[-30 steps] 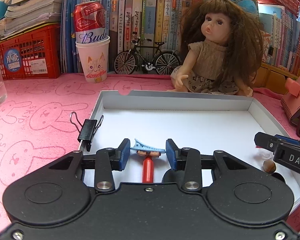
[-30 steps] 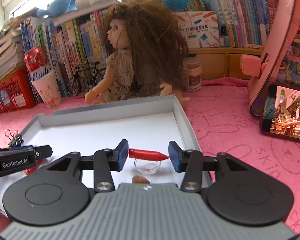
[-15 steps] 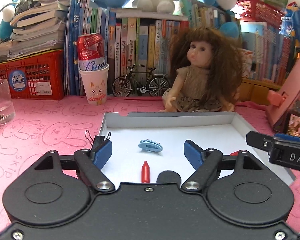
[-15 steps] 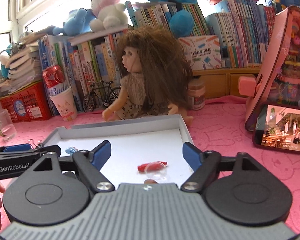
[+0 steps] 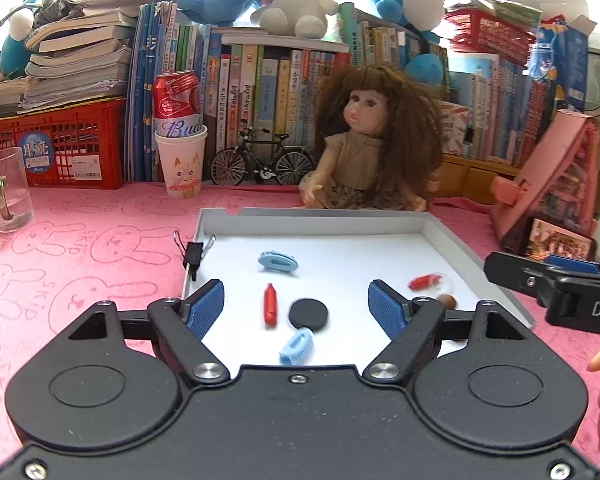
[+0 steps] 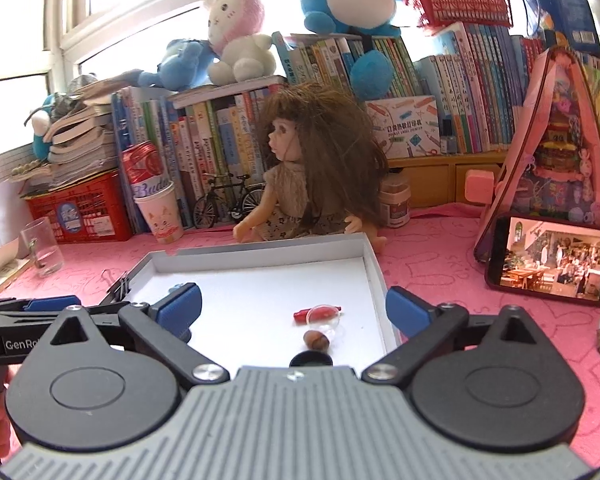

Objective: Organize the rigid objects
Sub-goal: 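Withdraw both open tools from the tray toward the remaining objects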

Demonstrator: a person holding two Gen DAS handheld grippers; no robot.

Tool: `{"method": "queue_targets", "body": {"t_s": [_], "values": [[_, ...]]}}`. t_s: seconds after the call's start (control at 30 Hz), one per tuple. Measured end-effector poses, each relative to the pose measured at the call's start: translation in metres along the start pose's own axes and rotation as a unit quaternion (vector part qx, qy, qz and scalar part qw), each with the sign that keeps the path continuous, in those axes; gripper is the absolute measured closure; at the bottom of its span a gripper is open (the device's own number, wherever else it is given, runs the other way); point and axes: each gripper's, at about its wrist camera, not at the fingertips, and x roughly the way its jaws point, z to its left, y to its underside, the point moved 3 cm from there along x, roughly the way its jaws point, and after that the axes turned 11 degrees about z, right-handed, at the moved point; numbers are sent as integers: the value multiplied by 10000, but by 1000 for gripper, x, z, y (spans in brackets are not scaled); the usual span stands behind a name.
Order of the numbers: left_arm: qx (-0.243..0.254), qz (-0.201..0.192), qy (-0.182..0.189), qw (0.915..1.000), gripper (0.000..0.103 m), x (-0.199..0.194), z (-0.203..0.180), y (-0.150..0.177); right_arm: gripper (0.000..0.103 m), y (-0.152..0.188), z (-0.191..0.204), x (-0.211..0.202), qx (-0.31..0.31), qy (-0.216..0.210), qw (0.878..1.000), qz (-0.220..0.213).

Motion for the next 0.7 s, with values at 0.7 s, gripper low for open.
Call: {"method": "queue_targets", "body": {"t_s": [0.7], "values": [[461, -5, 300, 9985, 25, -60, -9, 60, 0, 52, 12, -56, -507, -122, 9986, -66]]}}
